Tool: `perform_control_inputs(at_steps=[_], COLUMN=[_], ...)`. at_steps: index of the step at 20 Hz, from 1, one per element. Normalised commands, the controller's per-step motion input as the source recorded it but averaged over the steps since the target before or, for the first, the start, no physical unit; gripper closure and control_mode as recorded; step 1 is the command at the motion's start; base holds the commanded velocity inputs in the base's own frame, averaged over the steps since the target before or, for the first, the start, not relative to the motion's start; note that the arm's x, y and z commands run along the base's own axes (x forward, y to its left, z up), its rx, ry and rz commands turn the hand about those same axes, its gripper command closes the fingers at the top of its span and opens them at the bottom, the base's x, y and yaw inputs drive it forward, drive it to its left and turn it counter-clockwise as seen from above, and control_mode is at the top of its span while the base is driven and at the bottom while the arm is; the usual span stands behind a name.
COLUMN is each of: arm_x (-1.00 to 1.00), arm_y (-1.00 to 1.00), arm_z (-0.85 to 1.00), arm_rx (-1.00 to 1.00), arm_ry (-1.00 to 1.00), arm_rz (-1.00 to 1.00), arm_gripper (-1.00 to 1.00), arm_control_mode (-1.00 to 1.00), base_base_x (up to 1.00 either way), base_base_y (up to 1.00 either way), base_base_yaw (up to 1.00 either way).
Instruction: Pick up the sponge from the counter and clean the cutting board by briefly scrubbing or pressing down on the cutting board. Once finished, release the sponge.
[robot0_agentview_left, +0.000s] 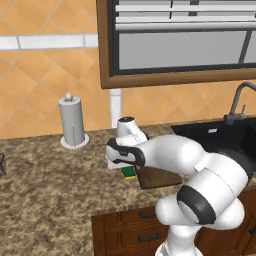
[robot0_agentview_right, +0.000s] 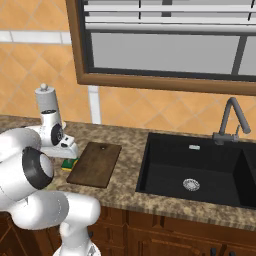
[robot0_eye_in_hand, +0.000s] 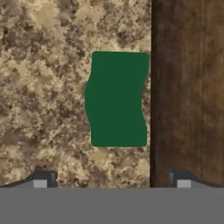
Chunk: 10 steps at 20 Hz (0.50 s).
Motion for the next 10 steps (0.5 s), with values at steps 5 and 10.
perform_control_inputs(at_steps=[5, 10], arm_x=[0.32, 0.22], arm_y=[0.0, 0.0], arm_z=[-0.55, -0.13], arm_rx=[-0.04, 0.0], arm_ry=[0.0, 0.0], arm_rz=[0.0, 0.0], arm_gripper=[-1.0, -1.0], arm_control_mode=[-1.0, -1.0], base_base_x=[0.0, 0.0], base_base_y=[0.0, 0.0], base_base_yaw=[0.0, 0.0])
